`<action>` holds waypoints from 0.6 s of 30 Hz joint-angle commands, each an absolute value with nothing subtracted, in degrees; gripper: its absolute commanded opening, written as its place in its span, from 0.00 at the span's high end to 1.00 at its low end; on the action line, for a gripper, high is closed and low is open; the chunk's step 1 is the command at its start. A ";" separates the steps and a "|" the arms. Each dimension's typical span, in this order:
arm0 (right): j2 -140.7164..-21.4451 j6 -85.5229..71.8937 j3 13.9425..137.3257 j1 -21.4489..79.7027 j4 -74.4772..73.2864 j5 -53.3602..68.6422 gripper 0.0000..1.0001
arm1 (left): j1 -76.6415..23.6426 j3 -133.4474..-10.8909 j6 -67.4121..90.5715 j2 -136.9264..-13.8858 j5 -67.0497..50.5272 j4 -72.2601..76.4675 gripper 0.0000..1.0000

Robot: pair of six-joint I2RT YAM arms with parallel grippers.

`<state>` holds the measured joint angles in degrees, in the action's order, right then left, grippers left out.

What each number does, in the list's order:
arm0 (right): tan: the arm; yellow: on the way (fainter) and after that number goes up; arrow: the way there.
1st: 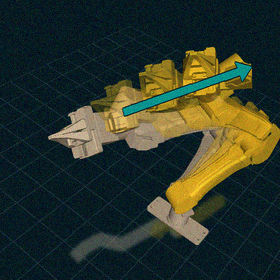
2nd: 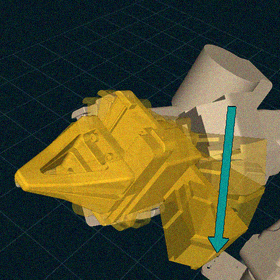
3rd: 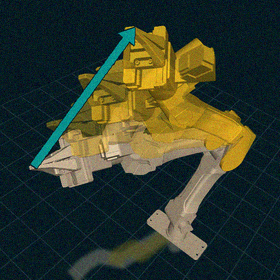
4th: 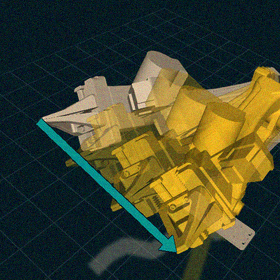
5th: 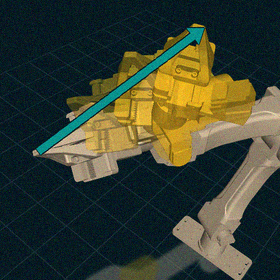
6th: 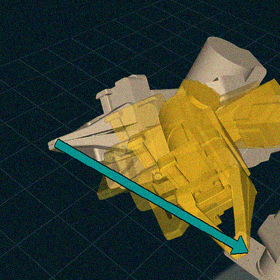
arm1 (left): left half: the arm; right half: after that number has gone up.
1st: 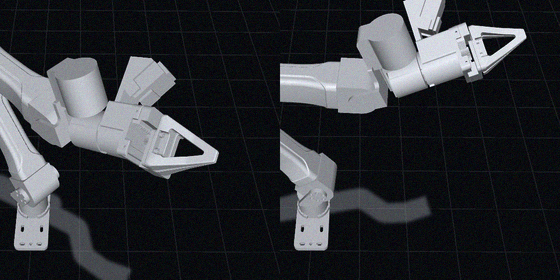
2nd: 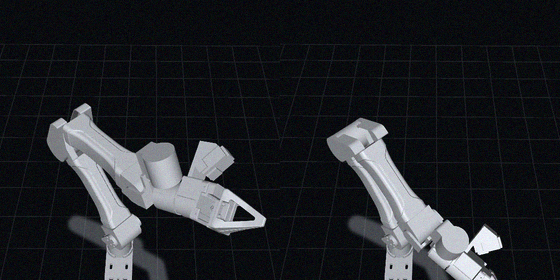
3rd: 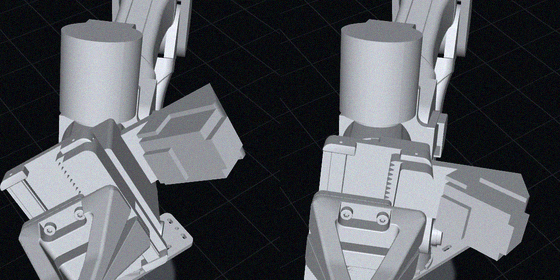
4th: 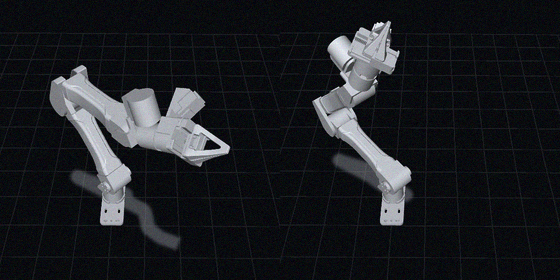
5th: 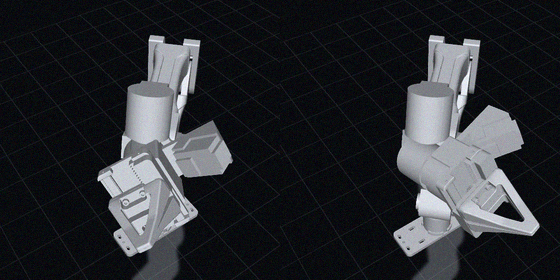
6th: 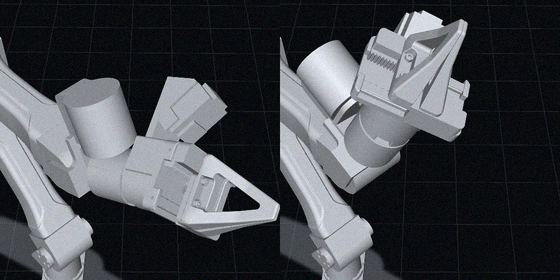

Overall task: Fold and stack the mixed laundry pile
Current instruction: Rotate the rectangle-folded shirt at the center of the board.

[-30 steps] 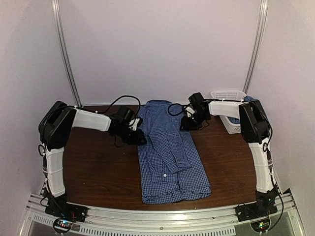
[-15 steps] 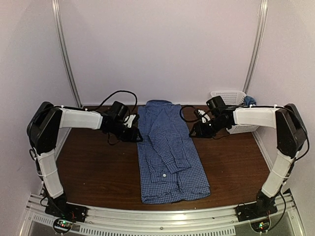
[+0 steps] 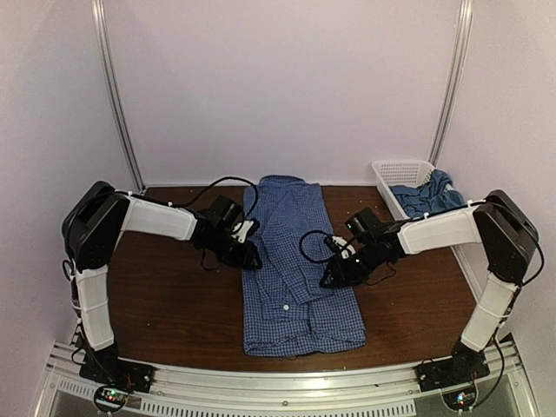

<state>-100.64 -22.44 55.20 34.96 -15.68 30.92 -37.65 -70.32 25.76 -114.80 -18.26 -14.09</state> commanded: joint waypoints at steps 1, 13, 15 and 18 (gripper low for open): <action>-102.89 -25.76 54.58 37.22 -10.10 31.89 0.58 | -33.77 -71.69 25.57 -118.34 -13.75 -17.89 0.67; -92.21 -28.63 54.74 38.23 -13.80 31.73 0.54 | -32.26 -63.31 25.79 -100.85 -18.99 -15.16 0.52; -88.89 -30.97 50.57 38.30 -12.81 32.32 0.52 | -32.26 -57.70 26.75 -94.53 -18.79 -15.20 0.49; -85.05 -34.12 44.56 39.03 -11.32 32.03 0.52 | -32.95 -48.39 29.34 -88.37 -21.07 -13.60 0.48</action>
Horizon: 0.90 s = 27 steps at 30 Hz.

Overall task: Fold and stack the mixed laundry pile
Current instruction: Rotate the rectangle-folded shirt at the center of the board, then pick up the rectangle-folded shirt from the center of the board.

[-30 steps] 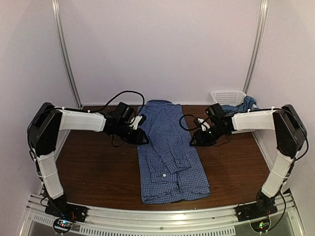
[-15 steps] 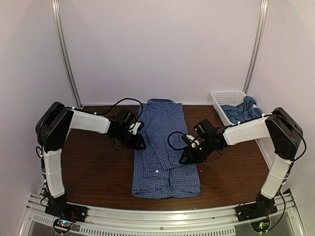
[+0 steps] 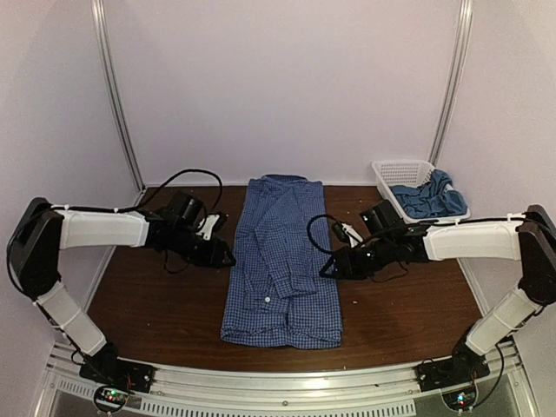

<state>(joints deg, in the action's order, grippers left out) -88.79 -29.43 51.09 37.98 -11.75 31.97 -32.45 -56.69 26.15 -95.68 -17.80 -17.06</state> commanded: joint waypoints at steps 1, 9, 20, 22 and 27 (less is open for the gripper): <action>-83.87 -34.90 42.87 39.40 -11.38 31.65 0.52 | -33.69 -45.60 30.37 -86.76 -21.16 -13.21 0.48; -78.81 -40.88 32.60 42.15 -8.10 30.63 0.52 | -39.62 -28.95 38.25 -77.18 -22.97 -6.23 0.47; -84.17 -44.52 30.01 46.43 -0.48 31.82 0.55 | -45.59 -24.08 44.88 -81.01 -25.57 6.05 0.51; -84.53 -45.28 29.77 47.10 -0.18 32.07 0.56 | -46.77 -23.86 45.49 -81.74 -25.55 6.99 0.55; -84.95 -46.36 30.46 48.70 1.37 31.77 0.67 | -48.04 -23.34 46.51 -81.77 -25.24 7.60 0.65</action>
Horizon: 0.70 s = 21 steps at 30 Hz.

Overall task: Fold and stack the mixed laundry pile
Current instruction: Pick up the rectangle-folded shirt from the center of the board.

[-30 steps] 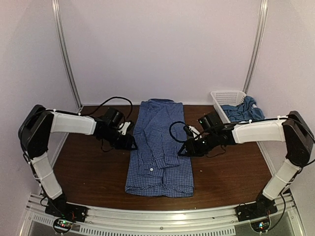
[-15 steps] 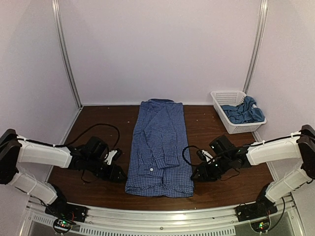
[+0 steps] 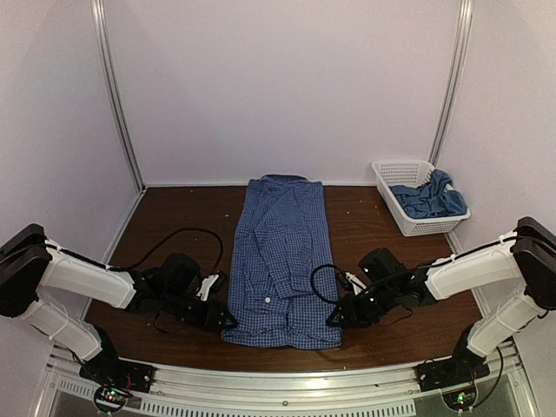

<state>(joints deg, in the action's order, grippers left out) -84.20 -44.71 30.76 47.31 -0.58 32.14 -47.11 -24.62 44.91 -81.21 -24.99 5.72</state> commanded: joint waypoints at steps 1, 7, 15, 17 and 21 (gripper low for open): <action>-84.91 -46.61 30.49 48.96 1.45 31.59 0.69 | -48.19 -23.28 46.57 -81.56 -24.96 7.61 0.67; -86.11 -45.67 32.81 49.62 0.43 31.01 0.97 | -49.08 -24.78 46.35 -82.06 -24.26 7.86 0.89; -77.98 -50.07 27.02 55.53 2.65 29.45 1.00 | -56.07 -21.96 49.20 -73.01 -22.20 6.04 1.00; -76.03 -50.12 26.92 56.41 2.54 28.44 1.00 | -56.33 -21.34 49.30 -69.68 -21.22 5.14 1.00; -74.81 -46.62 31.25 56.05 -1.83 24.27 1.00 | -56.05 -24.11 46.98 -68.18 -17.93 2.16 1.00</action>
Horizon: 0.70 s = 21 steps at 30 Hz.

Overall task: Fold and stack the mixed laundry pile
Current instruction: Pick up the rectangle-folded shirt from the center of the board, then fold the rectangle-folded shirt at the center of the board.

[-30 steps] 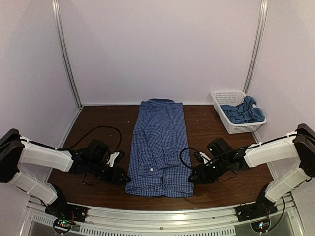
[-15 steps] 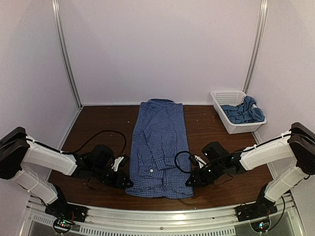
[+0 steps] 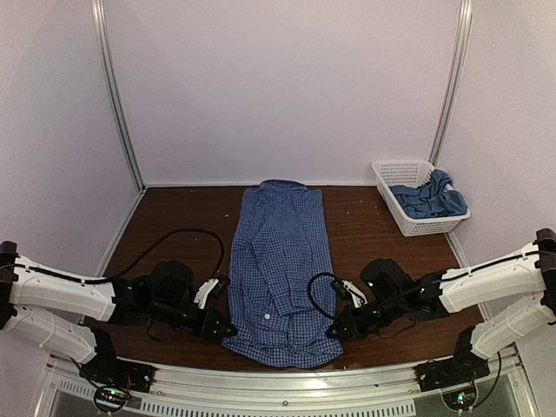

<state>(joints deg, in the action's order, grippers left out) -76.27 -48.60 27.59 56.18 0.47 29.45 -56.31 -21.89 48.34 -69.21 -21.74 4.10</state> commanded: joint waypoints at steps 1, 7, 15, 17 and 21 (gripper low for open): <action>-75.06 -45.40 32.88 55.74 -3.70 23.38 1.00 | -55.99 -25.60 46.23 -69.02 -17.45 1.13 1.00; -77.76 -40.96 39.41 51.39 -6.23 22.97 1.00 | -53.23 -34.04 42.62 -75.41 -17.65 1.03 1.00; -83.30 -34.97 47.09 42.93 -6.26 24.69 1.00 | -43.02 -44.53 36.05 -83.22 -20.88 0.35 1.00; -85.70 -33.27 50.21 39.62 -5.74 25.63 1.00 | -39.82 -49.01 33.11 -86.08 -20.54 -2.50 1.00; -92.43 -29.61 60.01 33.33 -5.45 27.87 1.00 | -34.26 -58.84 29.93 -93.51 -21.95 -3.21 1.00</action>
<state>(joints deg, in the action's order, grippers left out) -87.79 -34.79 51.83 38.26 -7.01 26.17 -38.70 -50.54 35.64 -88.29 -20.69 -3.29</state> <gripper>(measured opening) 0.008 0.009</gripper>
